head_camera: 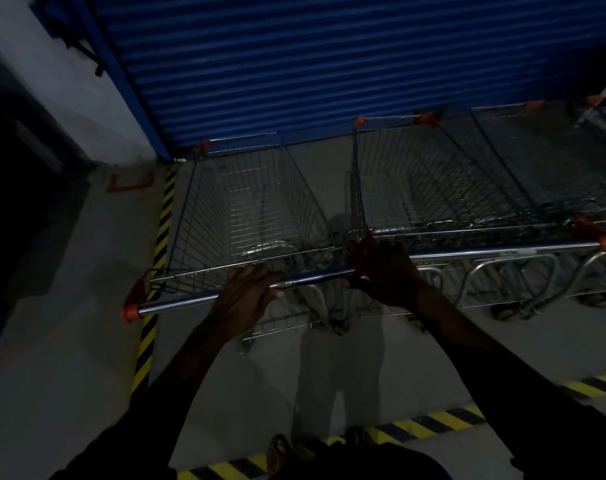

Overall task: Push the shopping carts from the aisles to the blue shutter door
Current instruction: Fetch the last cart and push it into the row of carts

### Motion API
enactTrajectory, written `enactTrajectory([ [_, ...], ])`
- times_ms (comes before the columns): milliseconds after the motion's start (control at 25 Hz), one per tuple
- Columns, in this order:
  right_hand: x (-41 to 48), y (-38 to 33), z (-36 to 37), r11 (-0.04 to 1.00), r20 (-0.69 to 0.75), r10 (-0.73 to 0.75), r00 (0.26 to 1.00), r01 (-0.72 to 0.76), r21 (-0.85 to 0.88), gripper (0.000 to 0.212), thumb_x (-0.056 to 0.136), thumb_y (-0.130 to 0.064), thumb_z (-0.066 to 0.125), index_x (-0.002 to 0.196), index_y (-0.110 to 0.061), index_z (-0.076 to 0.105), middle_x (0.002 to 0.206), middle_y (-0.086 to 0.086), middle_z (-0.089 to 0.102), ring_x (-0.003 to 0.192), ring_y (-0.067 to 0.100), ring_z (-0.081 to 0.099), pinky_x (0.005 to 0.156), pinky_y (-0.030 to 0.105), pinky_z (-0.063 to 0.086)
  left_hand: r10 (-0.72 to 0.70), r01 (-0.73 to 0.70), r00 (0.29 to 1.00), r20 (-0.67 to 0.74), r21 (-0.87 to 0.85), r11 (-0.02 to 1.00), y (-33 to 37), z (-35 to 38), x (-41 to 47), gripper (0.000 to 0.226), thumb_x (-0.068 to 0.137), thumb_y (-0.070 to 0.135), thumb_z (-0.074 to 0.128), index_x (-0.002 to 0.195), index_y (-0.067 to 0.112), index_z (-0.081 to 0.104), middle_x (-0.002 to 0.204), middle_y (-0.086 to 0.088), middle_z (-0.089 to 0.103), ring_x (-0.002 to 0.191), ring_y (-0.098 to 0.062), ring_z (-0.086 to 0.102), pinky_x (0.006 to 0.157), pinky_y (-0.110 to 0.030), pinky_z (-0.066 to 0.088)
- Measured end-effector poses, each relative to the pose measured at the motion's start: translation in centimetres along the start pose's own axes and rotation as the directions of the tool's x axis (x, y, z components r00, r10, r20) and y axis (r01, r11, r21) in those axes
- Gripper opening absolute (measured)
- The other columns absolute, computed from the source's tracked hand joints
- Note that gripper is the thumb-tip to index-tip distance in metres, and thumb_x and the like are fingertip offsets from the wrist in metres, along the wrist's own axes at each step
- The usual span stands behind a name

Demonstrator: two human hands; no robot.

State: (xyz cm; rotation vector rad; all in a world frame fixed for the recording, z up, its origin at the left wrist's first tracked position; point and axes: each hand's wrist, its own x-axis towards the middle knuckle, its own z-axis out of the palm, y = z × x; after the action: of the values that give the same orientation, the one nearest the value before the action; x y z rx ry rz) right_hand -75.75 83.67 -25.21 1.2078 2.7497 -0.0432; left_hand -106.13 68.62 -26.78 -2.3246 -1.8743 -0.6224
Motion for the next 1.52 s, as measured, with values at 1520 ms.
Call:
enactTrajectory([
  [1520, -2.3, -1.9, -0.6, 1.0, -0.071, 0.014, 0.997, -0.015, -0.009, 0.066, 0.075, -0.057, 0.03, 0.105, -0.015, 0.072, 0.145, 0.009, 0.057, 0.089, 0.036, 0.073, 0.07, 0.044, 0.058, 0.133, -0.133, 0.981, 0.138, -0.011, 0.991, -1.1, -1.2, 2.4, 0.072, 0.093, 0.077, 0.029, 0.117, 0.022, 0.068, 0.107, 0.003, 0.07, 0.094, -0.021, 0.069, 0.074, -0.032, 0.053],
])
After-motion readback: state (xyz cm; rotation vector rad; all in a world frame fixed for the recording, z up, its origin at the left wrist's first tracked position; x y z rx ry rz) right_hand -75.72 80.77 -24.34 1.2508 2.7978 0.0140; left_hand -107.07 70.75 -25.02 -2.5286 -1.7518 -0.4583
